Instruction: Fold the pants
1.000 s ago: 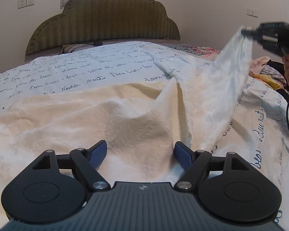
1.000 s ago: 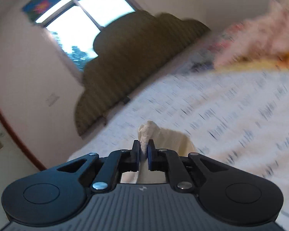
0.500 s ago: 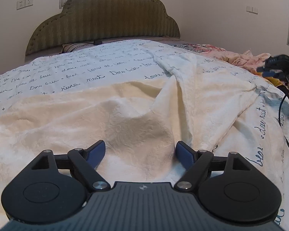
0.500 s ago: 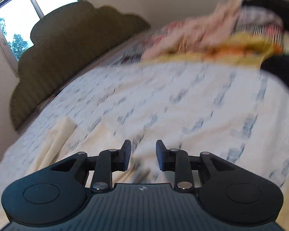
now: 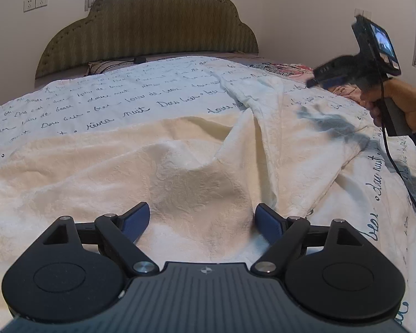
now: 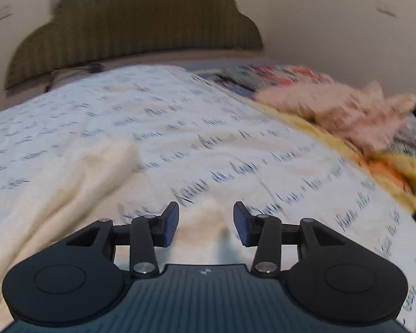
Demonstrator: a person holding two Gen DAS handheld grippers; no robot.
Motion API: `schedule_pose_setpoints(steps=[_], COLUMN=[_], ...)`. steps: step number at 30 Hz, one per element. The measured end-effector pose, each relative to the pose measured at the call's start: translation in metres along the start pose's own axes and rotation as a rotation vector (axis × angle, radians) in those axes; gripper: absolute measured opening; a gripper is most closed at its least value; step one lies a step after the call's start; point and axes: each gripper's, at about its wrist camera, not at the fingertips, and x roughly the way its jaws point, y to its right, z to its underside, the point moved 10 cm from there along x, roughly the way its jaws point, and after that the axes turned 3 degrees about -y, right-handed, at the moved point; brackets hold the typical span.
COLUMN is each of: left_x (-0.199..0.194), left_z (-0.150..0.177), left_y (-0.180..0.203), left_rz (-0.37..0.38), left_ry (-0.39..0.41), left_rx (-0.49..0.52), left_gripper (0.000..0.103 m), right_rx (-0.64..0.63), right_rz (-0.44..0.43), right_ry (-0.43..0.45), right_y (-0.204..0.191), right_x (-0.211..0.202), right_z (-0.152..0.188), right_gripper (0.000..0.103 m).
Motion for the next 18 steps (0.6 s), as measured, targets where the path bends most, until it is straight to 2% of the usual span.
schedule_pose_setpoints(steps=[2, 3, 4, 5, 8, 11, 13, 14, 15, 16, 18], left_x=[0.0, 0.001, 0.001, 0.001, -0.001, -0.017, -0.029, -0.033, -0.036, -0.039, -0.039], left_z=[0.0, 0.0, 0.0, 0.0, -0.001, -0.011, -0.02, -0.023, -0.025, -0.029, -0.036], left_y=[0.0, 0.0, 0.0, -0.001, -0.002, 0.003, 0.017, 0.025, 0.033, 0.042, 0.059], left_rz=[0.001, 0.0, -0.001, -0.003, -0.012, -0.018, 0.0, 0.011, 0.021, 0.03, 0.061], left_ry=[0.0, 0.0, -0.001, -0.001, 0.004, 0.071, 0.104, 0.108, 0.111, 0.113, 0.108], left_rx=[-0.002, -0.003, -0.003, -0.005, -0.013, 0.01, 0.066, 0.099, 0.131, 0.164, 0.218], left_gripper=[0.087, 0.087, 0.088, 0.089, 0.089, 0.09, 0.091, 0.092, 0.092, 0.092, 0.092], right_rx=[-0.083, -0.132, -0.185, -0.24, -0.326, -0.341, -0.386, -0.401, -0.382, -0.333, -0.216], right_rz=[-0.198, -0.247, -0.259, -0.249, -0.185, -0.122, -0.045, -0.043, -0.065, -0.095, -0.144], right_ry=[0.03, 0.022, 0.018, 0.014, -0.042, -0.131, -0.144, -0.141, -0.142, -0.149, -0.127], right_y=[-0.05, -0.074, -0.096, -0.116, -0.161, -0.18, -0.18, -0.179, -0.176, -0.171, -0.156], right_x=[-0.015, -0.017, -0.017, -0.012, 0.015, 0.047, 0.059, 0.063, 0.064, 0.062, 0.055], right_z=[-0.012, -0.015, -0.018, -0.021, -0.026, -0.022, -0.019, -0.019, -0.019, -0.019, -0.024], right_gripper=[0.041, 0.041, 0.041, 0.044, 0.071, 0.072, 0.07, 0.054, 0.026, 0.019, 0.013])
